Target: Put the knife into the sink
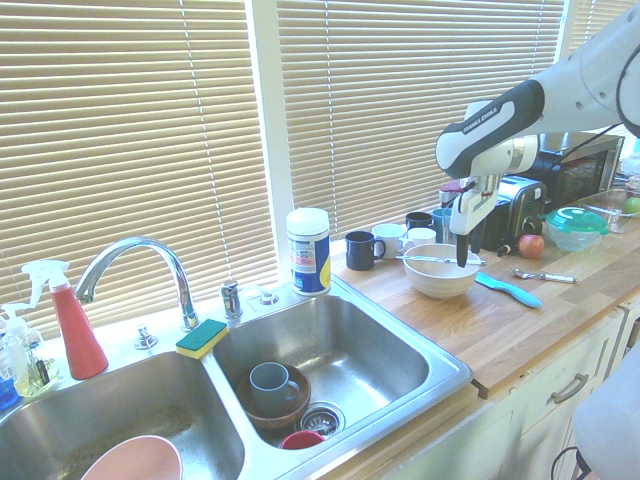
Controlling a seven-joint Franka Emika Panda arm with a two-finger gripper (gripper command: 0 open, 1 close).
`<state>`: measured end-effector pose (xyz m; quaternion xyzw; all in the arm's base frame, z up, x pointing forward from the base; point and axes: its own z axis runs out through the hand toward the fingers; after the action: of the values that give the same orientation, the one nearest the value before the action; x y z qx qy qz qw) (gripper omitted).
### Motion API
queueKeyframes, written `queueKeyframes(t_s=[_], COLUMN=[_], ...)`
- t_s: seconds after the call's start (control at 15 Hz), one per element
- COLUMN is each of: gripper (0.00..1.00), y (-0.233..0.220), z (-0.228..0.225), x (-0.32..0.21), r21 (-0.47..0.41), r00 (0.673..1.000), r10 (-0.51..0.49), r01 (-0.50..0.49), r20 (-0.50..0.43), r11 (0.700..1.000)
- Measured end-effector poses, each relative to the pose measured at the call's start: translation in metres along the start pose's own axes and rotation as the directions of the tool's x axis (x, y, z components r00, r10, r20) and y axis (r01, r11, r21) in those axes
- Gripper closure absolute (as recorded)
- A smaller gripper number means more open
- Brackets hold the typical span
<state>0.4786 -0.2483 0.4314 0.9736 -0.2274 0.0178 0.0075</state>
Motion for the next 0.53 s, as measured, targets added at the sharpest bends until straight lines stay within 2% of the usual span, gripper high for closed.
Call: queueKeyframes(t_s=[0.27,0.33,0.53], gripper=[0.0,1.0,1.0], y=[0.002,0.003,0.003], z=[0.019,0.023,0.031], x=[0.041,0.047,0.057], r21=[-0.008,-0.01,-0.016], r00=[1.0,1.0,1.0], r10=[-0.007,-0.006,-0.007], r01=[0.007,0.006,0.008], r20=[0.01,0.014,0.028], r11=[1.0,1.0,1.0])
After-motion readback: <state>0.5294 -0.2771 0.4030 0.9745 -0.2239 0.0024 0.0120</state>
